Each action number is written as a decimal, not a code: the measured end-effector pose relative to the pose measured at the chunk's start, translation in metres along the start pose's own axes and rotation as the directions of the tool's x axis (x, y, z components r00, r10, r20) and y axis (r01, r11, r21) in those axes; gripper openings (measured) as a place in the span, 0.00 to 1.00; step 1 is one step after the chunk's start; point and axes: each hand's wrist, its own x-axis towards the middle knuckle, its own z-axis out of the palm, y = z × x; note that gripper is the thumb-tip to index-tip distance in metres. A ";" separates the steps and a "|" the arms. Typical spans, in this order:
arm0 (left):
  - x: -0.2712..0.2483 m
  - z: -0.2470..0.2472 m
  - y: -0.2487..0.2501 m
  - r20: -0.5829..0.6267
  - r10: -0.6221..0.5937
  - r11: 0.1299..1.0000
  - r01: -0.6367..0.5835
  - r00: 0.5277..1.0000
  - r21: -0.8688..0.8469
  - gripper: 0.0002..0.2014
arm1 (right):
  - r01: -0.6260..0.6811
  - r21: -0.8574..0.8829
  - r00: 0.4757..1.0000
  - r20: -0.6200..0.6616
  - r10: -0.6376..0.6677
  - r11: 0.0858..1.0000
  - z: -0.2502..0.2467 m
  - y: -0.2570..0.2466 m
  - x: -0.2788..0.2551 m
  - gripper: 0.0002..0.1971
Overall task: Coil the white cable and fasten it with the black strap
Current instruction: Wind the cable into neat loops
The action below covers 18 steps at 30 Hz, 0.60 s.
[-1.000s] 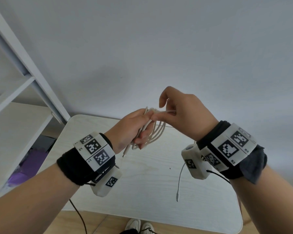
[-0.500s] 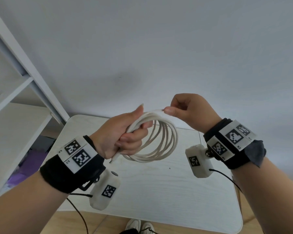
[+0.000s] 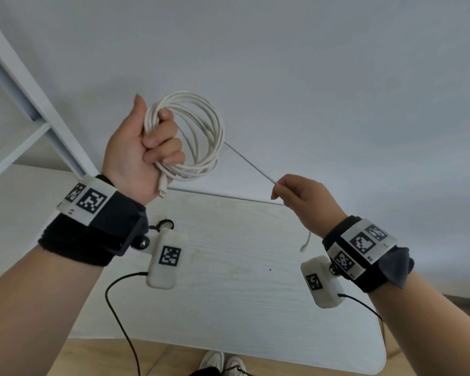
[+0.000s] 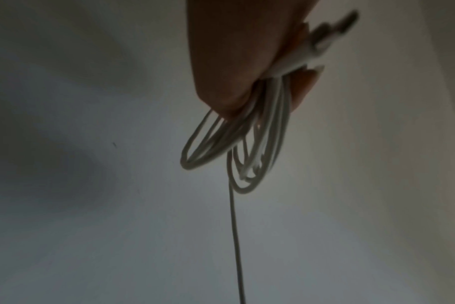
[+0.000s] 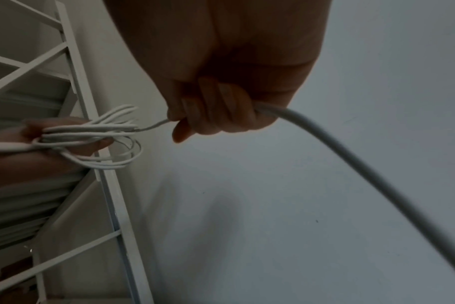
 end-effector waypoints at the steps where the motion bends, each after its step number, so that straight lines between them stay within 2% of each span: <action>1: 0.002 -0.001 0.001 -0.028 0.020 1.000 -0.020 0.999 -0.001 0.22 | -0.006 -0.014 1.000 -0.002 0.006 1.000 0.001 0.000 -0.001 0.11; 4: 0.005 -0.002 -0.002 -0.084 0.045 0.999 -0.044 0.995 0.008 0.19 | -0.002 -0.067 1.000 0.022 0.004 0.998 0.002 -0.003 -0.005 0.10; 10: 0.009 -0.002 -0.016 -0.156 0.076 0.990 -0.055 0.985 0.133 0.15 | 0.071 -0.202 0.993 0.104 -0.050 0.977 0.002 -0.018 -0.011 0.11; 18: 0.008 0.014 -0.037 -0.156 0.093 0.924 -0.026 0.983 0.382 0.14 | 0.195 -0.286 0.970 0.201 -0.140 0.938 0.002 -0.040 -0.018 0.11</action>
